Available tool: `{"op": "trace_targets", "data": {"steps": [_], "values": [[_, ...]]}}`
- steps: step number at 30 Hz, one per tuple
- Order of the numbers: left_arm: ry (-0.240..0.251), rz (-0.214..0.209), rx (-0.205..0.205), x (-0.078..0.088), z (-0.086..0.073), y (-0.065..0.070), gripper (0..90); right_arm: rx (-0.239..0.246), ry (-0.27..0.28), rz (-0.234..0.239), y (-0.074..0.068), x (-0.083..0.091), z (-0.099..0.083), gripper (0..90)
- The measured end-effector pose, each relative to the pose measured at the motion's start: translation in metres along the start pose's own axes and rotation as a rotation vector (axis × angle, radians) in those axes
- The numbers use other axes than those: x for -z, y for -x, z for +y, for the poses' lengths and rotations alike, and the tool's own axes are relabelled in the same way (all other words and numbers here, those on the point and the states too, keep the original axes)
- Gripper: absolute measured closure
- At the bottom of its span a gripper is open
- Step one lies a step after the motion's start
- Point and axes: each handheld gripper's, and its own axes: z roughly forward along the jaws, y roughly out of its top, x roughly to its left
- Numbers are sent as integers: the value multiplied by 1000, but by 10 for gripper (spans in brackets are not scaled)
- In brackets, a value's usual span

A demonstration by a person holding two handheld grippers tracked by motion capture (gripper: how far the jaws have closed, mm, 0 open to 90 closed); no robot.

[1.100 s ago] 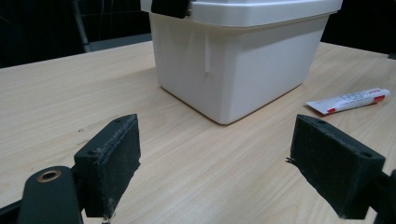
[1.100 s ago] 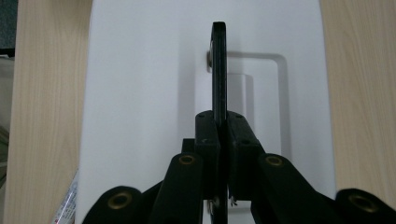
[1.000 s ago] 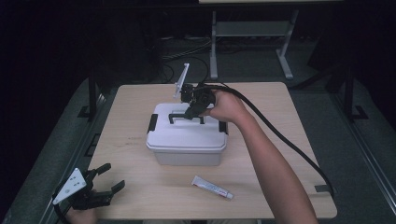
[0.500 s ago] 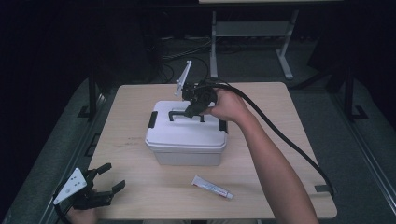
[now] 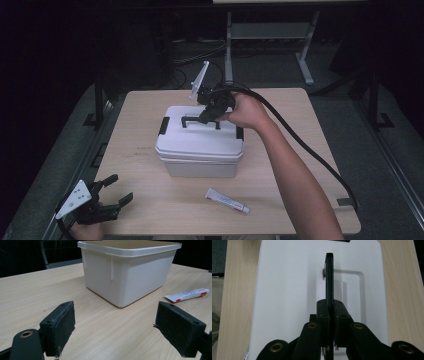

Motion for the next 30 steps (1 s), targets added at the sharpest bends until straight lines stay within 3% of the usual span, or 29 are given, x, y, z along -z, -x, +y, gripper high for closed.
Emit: {"op": "trace_targets", "data": {"steps": [10,30], "values": [[-8,-2,-8,0,0,0,157,-13,34,-40,-5,33,-9,846],[-17,1,-5,0,0,2,157,-71,69,-133,-22,94,-65,846]]}}
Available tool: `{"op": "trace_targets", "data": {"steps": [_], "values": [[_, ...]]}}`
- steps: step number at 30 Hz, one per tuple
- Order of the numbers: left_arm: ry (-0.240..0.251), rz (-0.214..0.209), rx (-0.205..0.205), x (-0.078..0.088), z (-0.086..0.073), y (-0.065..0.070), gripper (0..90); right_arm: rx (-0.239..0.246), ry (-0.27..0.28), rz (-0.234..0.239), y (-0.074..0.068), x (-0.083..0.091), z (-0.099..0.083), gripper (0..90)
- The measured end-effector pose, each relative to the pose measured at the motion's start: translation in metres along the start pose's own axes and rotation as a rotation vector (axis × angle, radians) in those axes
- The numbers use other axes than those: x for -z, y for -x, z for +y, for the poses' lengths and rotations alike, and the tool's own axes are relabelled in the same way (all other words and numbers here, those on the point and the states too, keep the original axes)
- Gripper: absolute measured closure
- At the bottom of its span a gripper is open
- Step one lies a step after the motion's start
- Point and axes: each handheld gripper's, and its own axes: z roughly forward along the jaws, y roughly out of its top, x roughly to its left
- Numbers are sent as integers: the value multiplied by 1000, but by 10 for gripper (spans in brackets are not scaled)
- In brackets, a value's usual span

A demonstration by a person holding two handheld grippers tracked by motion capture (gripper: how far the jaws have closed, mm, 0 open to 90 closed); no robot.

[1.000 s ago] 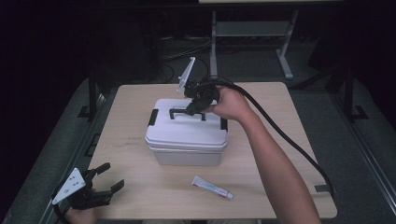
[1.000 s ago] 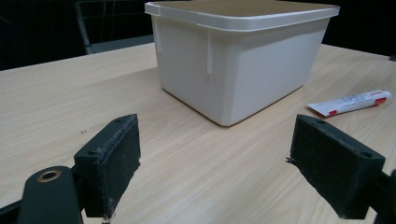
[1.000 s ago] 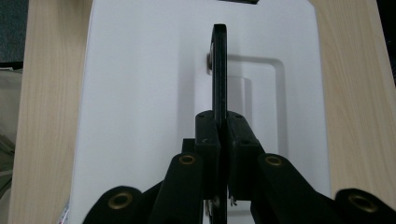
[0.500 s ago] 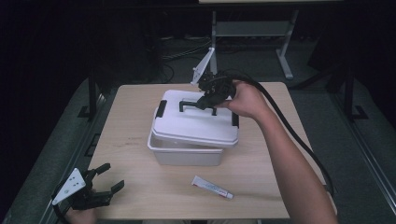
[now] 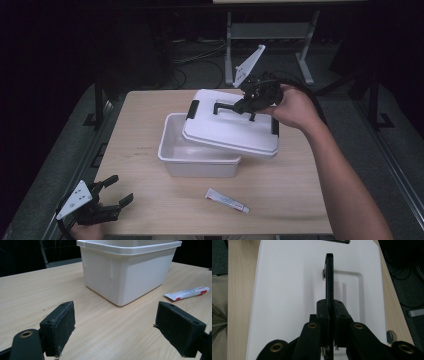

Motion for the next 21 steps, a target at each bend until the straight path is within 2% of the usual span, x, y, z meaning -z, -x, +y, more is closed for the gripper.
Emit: {"op": "trace_targets", "data": {"steps": [6,21], "values": [[-3,1,4,-1,0,0,157,-21,16,-17,-1,15,-17,846],[-12,3,-5,-3,0,2,157,-83,24,-43,-7,37,-59,846]]}}
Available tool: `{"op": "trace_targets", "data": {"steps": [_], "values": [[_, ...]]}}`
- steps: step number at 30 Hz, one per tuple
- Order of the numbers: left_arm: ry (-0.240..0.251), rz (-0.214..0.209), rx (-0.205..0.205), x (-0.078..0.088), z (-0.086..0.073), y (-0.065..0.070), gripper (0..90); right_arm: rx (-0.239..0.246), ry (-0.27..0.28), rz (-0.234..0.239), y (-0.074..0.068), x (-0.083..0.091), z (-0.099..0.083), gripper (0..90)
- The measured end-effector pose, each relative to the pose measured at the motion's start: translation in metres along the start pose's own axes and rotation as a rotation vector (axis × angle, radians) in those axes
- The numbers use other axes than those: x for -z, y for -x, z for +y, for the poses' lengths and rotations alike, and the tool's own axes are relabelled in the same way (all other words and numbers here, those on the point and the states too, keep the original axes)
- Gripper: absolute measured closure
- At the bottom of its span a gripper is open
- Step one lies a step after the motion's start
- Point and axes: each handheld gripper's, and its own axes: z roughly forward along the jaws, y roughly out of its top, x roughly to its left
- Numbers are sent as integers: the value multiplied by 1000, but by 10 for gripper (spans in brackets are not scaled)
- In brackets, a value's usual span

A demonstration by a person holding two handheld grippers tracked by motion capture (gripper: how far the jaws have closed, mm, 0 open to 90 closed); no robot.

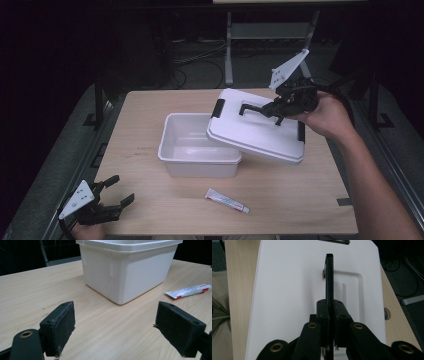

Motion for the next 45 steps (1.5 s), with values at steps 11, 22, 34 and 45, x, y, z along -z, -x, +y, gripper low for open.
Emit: {"op": "trace_targets", "data": {"steps": [11,22,34,45], "values": [[-7,3,-6,-1,0,1,157,-53,-3,-12,-1,10,-38,846],[-9,4,-9,-1,1,1,157,-99,3,-27,-3,16,-66,846],[-14,2,-9,-2,1,1,157,-130,2,-34,-5,16,-89,846],[-13,3,-12,-2,1,1,157,-179,-17,-31,-8,8,-124,846]]}}
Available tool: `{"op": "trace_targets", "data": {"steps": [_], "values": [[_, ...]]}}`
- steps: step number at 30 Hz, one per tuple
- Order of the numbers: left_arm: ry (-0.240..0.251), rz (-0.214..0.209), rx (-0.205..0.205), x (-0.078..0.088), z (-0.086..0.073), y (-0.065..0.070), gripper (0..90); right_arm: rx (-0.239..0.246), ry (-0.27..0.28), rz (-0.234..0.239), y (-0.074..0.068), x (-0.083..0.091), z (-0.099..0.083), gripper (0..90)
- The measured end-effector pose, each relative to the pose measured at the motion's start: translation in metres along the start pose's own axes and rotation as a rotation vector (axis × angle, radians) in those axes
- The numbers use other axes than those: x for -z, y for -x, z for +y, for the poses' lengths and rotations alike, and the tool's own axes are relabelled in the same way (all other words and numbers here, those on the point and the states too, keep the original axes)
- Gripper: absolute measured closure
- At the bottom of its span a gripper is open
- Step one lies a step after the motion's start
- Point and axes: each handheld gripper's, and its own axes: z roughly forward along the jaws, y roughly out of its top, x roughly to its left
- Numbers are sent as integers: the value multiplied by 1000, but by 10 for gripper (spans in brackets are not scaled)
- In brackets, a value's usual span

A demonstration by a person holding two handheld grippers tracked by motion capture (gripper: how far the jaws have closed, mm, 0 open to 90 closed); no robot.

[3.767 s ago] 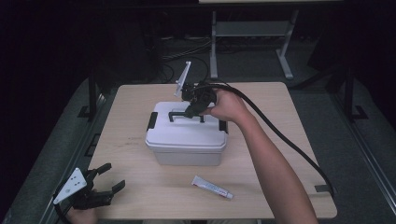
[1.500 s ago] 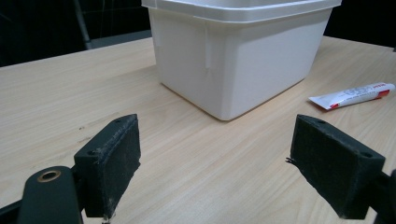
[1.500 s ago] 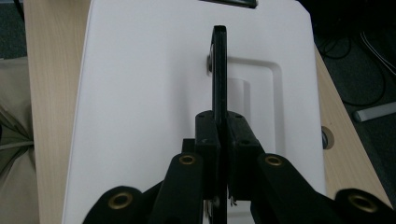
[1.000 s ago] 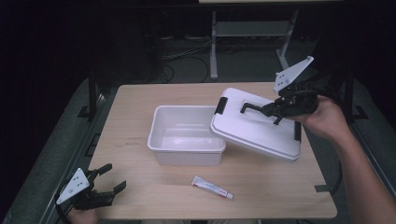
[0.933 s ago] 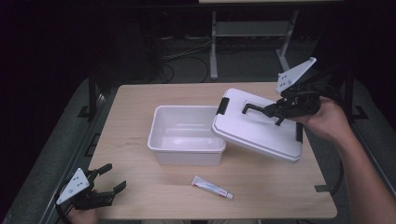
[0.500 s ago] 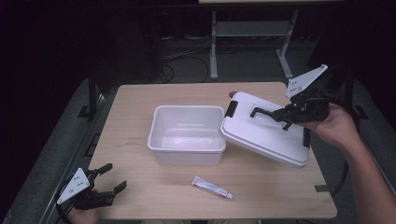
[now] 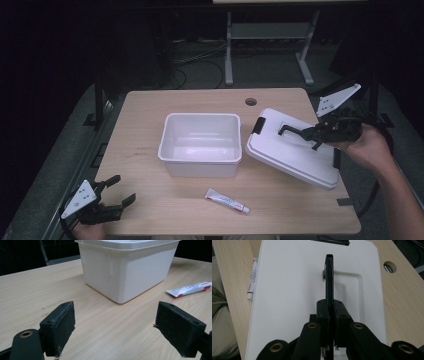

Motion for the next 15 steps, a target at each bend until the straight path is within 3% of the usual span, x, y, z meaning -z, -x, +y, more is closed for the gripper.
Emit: {"op": "trace_targets", "data": {"steps": [15], "values": [[6,4,-1,1,0,0,157,-40,-26,15,1,-23,-25,846]]}}
